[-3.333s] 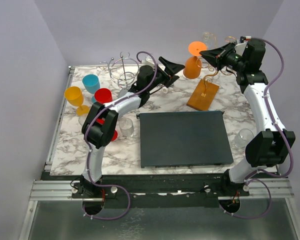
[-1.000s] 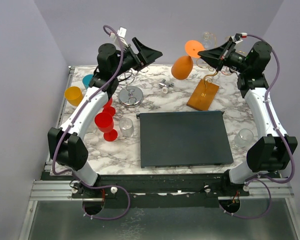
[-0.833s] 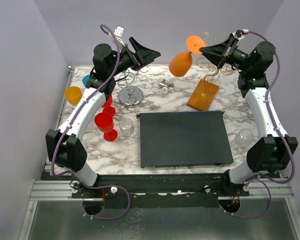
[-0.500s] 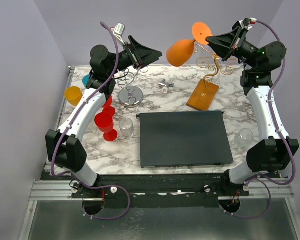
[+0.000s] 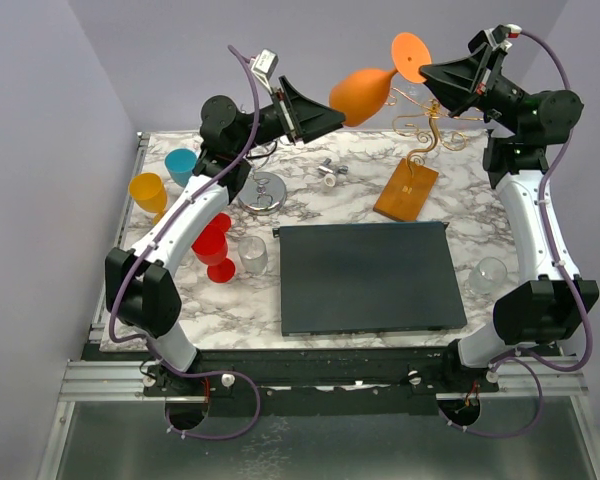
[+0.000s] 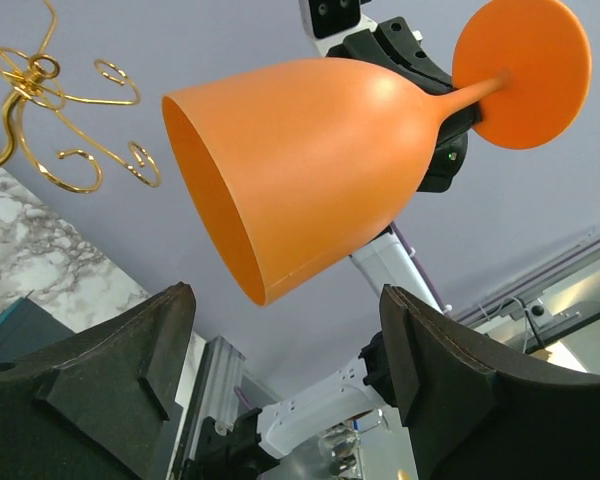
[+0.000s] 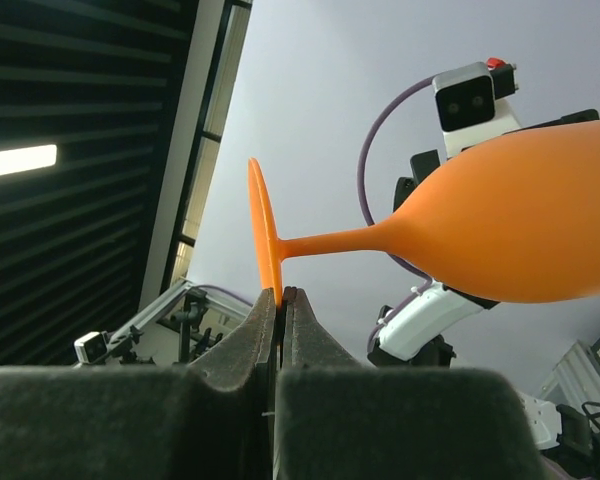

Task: Take the wine glass off the wine glass rack
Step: Place the wine glass at the center of the board.

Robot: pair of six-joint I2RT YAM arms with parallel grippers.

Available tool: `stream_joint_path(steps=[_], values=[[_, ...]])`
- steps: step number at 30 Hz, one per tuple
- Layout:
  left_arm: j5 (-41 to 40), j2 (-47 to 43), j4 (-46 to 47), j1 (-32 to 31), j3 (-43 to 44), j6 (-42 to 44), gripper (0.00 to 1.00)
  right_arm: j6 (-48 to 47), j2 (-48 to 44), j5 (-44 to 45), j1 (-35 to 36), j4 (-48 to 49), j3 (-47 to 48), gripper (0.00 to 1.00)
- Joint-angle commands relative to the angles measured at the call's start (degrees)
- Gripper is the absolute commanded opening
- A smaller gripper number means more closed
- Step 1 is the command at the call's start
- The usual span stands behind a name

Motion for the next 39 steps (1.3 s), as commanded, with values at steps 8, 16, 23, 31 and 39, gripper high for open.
stream_joint_path(steps=[8, 16, 23, 31, 39], values=[[0.4, 2.8, 17.5, -1.5, 3.2, -7.8, 0.77, 5.2, -0.2, -0.5, 0.3, 8.5, -1.7, 0.01], [-1.1, 3.8, 23.6, -2.3, 3.0, -11.9, 0.60, 6.4, 0.1, -0.7, 0.3, 10.6, -2.8, 0.01], [-3.7, 1.0, 24.6, -2.9, -2.0, -10.7, 0.34, -2.9, -2.1, -2.7, 0.3, 2.1, -5.8, 0.01], [-5.0, -4.6, 18.7, -2.8, -5.4, -6.5, 0.01, -28.5, -4.2, -0.6, 0.3, -25.6, -4.0, 0.23], [-13.8, -16.0, -19.5, -2.7, -0.9, 14.8, 0.00, -52.5, -6.0, 9.8, 0.3, -50.4, 3.5, 0.80]])
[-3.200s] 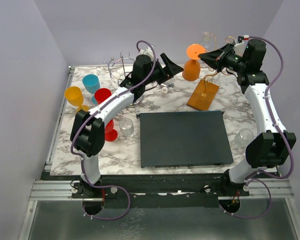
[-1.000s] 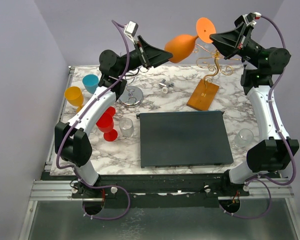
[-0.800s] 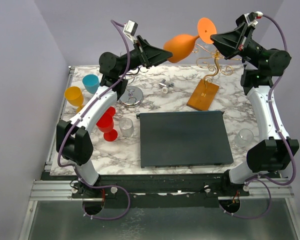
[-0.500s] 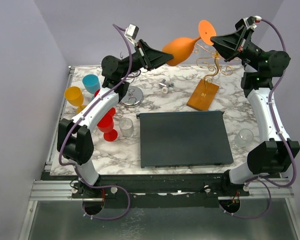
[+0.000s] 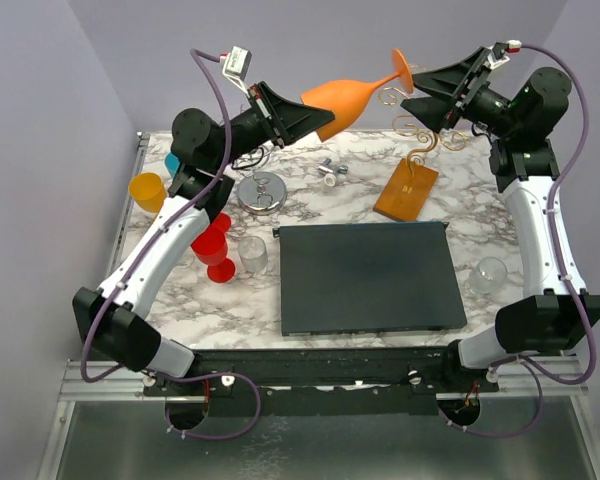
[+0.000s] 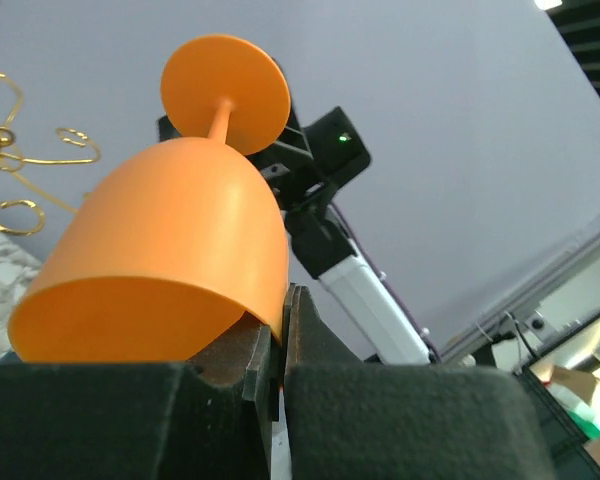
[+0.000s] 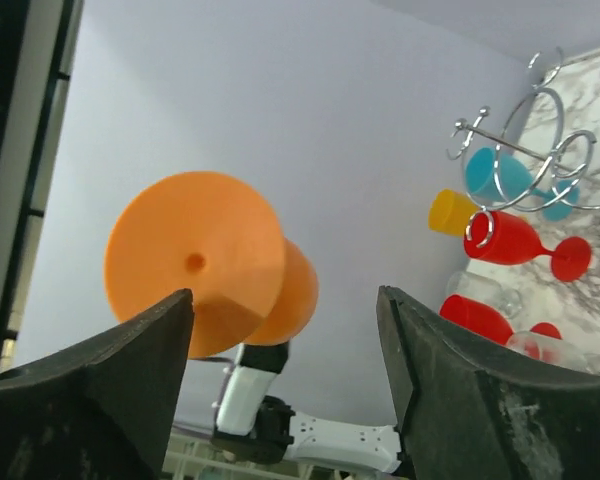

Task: Take the wine glass off the wine glass rack
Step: Place the wine glass at the center of the board.

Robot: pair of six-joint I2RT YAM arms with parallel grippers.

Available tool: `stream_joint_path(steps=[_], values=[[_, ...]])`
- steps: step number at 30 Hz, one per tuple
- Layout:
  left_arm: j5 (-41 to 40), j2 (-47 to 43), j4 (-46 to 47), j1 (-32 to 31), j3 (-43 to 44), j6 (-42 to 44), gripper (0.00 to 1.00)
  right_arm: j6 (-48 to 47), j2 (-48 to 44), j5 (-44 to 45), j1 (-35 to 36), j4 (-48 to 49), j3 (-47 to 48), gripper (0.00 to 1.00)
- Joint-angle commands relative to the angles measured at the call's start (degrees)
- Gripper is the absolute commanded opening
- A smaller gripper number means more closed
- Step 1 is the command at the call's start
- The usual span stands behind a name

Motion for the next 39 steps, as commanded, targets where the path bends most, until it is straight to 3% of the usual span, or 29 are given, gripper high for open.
stream_joint_path(steps=[1, 2, 3, 11, 15, 24, 27, 32, 39], values=[[-10.2, -7.3, -27.9, -0.5, 4.4, 15.9, 0.00, -18.2, -3.6, 6.2, 0.5, -16.3, 4.0, 0.84], [-12.8, -8.9, -32.5, -0.5, 5.3, 18.1, 0.00, -19.7, -4.0, 7.3, 0.5, -17.3, 4.0, 0.87], [-15.7, -10.2, -38.3, -0.5, 6.1, 19.7, 0.00, -20.8, -4.2, 8.3, 0.5, -18.2, 4.0, 0.99], [-43.0, -22.5, -70.0, -0.7, 10.6, 27.8, 0.00, -30.8, -6.4, 16.9, 0.5, -24.6, 4.4, 1.00], [-57.3, -24.9, -84.3, -0.7, 15.6, 28.6, 0.00, -33.0, -6.6, 17.0, 0.5, -25.4, 4.4, 1.00], [-85.9, -19.2, -121.5, -0.7, 28.0, 20.2, 0.00, -36.0, -7.3, 17.5, 0.5, -26.6, 4.6, 1.00], [-86.5, -18.8, -122.7, 1.6, 25.8, 22.4, 0.00, -36.6, -6.0, 17.7, 0.5, -27.5, 5.9, 1.00], [-80.5, -14.4, -122.3, 14.6, 18.1, 28.8, 0.00, -36.8, -2.2, 15.1, 0.5, -28.6, 9.5, 1.00], [-67.4, -10.8, -111.0, 28.9, 7.6, 36.3, 0.00, -36.8, 0.3, 13.3, 0.5, -29.8, 13.4, 1.00]])
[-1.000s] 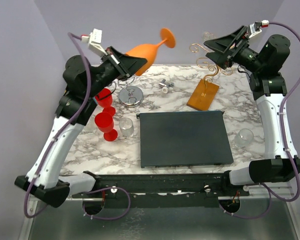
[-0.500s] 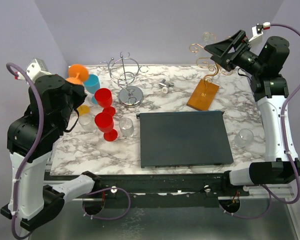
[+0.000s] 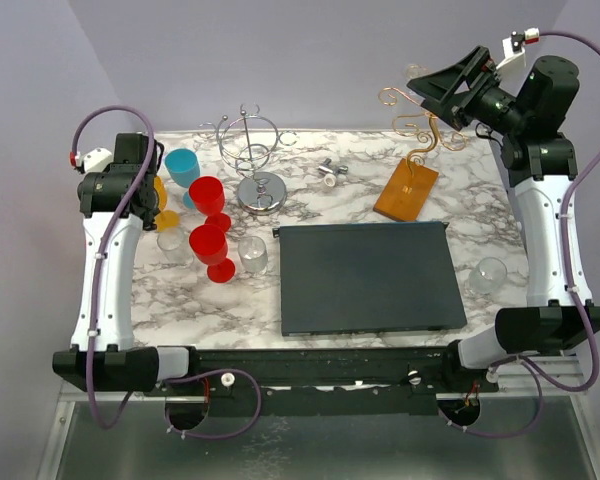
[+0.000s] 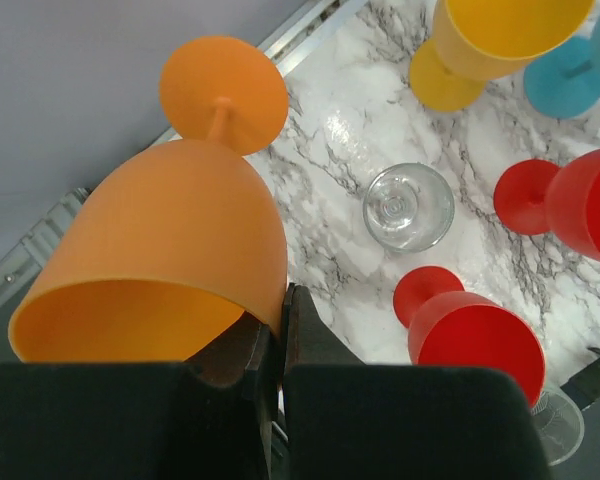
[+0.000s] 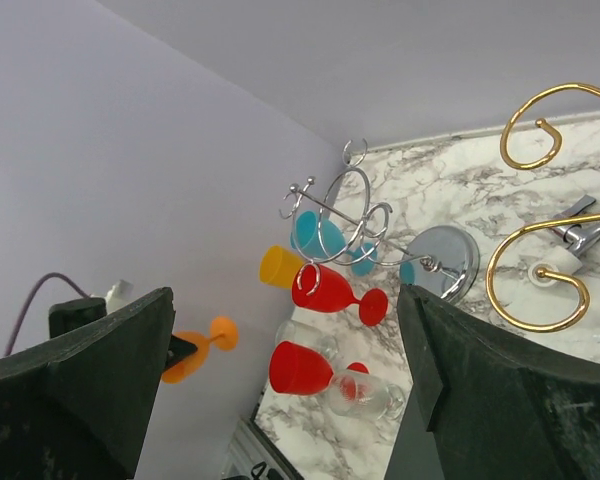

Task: Take the wine glass off the wine glass rack
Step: Place the wine glass at the center of the board.

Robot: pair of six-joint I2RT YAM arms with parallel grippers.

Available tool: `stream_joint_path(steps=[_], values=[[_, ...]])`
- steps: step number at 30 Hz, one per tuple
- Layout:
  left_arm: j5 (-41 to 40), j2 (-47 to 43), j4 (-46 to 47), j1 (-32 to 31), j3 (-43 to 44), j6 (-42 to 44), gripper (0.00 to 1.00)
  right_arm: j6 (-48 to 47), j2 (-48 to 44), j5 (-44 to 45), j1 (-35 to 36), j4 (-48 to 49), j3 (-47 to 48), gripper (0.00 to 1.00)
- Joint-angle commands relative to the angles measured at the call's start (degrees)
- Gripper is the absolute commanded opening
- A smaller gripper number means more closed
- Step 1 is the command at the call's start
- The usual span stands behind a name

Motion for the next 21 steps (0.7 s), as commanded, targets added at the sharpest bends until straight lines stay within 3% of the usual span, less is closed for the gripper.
stream_joint_path(steps=[1, 7, 13, 21], values=[[11.2, 1.0, 7.1, 7.7, -4.9, 5.9, 0.00, -1.2, 2.0, -2.5, 0.2, -2.5, 4.1, 1.00], [24.1, 2.9, 14.1, 18.0, -11.5, 9.1, 0.00, -2.4, 4.4, -2.4, 0.1, -6.8, 10.3, 1.00], [32.8, 4.8, 17.1, 20.8, -14.3, 9.7, 0.00, -2.2, 4.4, -2.6, 0.2, -7.2, 10.6, 1.00], [32.6, 7.6, 19.6, 23.6, -18.7, 9.7, 0.00, -2.4, 2.7, -2.4, 0.1, -7.2, 7.9, 1.00]])
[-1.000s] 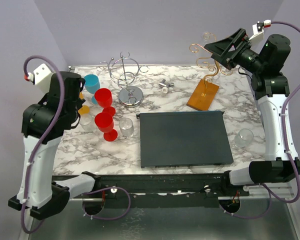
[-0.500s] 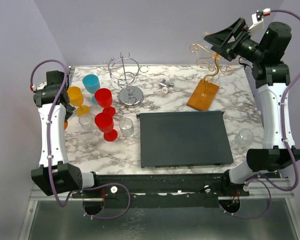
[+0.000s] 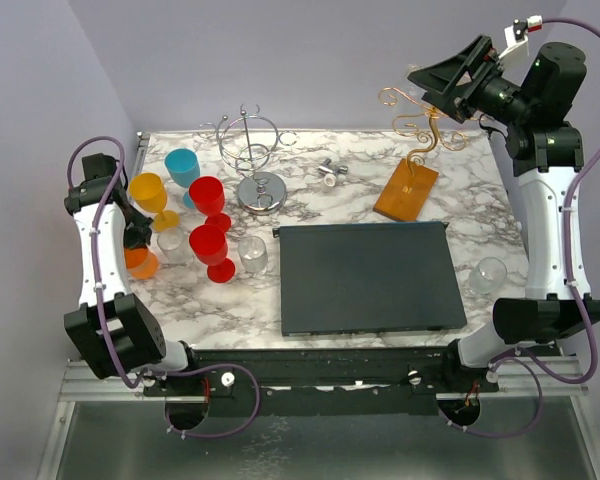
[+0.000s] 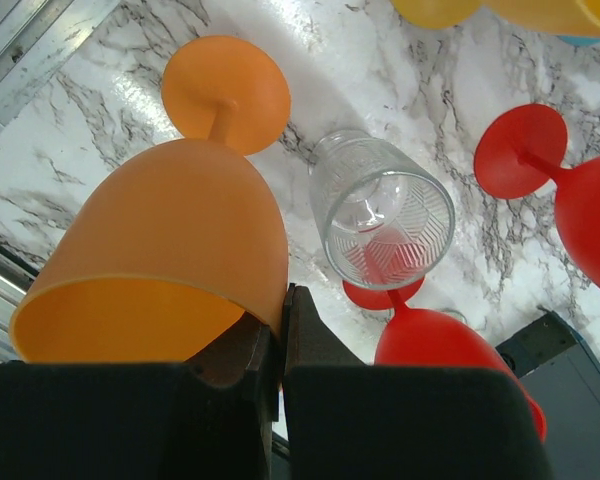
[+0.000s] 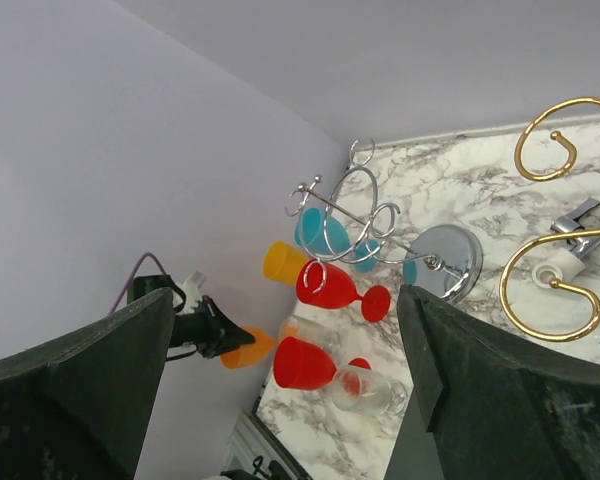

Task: Take the wine glass off the wine glass rack
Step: Place the wine glass at the center of the board.

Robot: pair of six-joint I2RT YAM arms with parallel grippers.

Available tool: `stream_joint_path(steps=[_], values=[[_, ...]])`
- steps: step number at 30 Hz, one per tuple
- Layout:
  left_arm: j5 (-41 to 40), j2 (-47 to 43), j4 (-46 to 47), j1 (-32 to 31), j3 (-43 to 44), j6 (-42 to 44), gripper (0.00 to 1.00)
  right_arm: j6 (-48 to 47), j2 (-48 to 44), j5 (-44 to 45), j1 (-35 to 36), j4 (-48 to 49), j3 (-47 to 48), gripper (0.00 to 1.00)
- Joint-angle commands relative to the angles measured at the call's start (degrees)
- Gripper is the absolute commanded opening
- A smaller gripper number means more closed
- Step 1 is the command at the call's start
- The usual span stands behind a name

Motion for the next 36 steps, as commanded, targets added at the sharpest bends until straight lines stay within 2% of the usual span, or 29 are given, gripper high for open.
stream_joint_path(steps=[1, 9, 15, 18, 21, 36], values=[[2.5, 1.5, 2.7, 2.2, -1.7, 1.2, 0.00, -1.0, -1.9, -1.0, 0.2, -0.9, -1.8, 1.00], [3.3, 4.6, 2.4, 3.5, 0.6, 1.6, 0.01, -1.5, -2.4, -0.5, 0.1, -1.7, -1.9, 1.00], [2.9, 6.0, 1.9, 3.8, 1.9, 1.7, 0.15, -1.8, -1.8, -0.8, 0.2, -2.1, -1.2, 1.00], [2.5, 5.8, 1.9, 3.8, 2.5, 1.6, 0.28, -1.9, -1.7, -0.8, 0.1, -2.4, -0.6, 1.00], [1.7, 5.6, 1.3, 3.8, 4.0, 1.8, 0.36, -2.1, -1.4, -0.8, 0.1, -2.8, 0.0, 1.00], [-1.3, 3.1, -0.5, 3.7, 10.5, 2.0, 0.47, -3.0, -1.0, -0.2, 0.2, -3.9, 0.8, 1.00]])
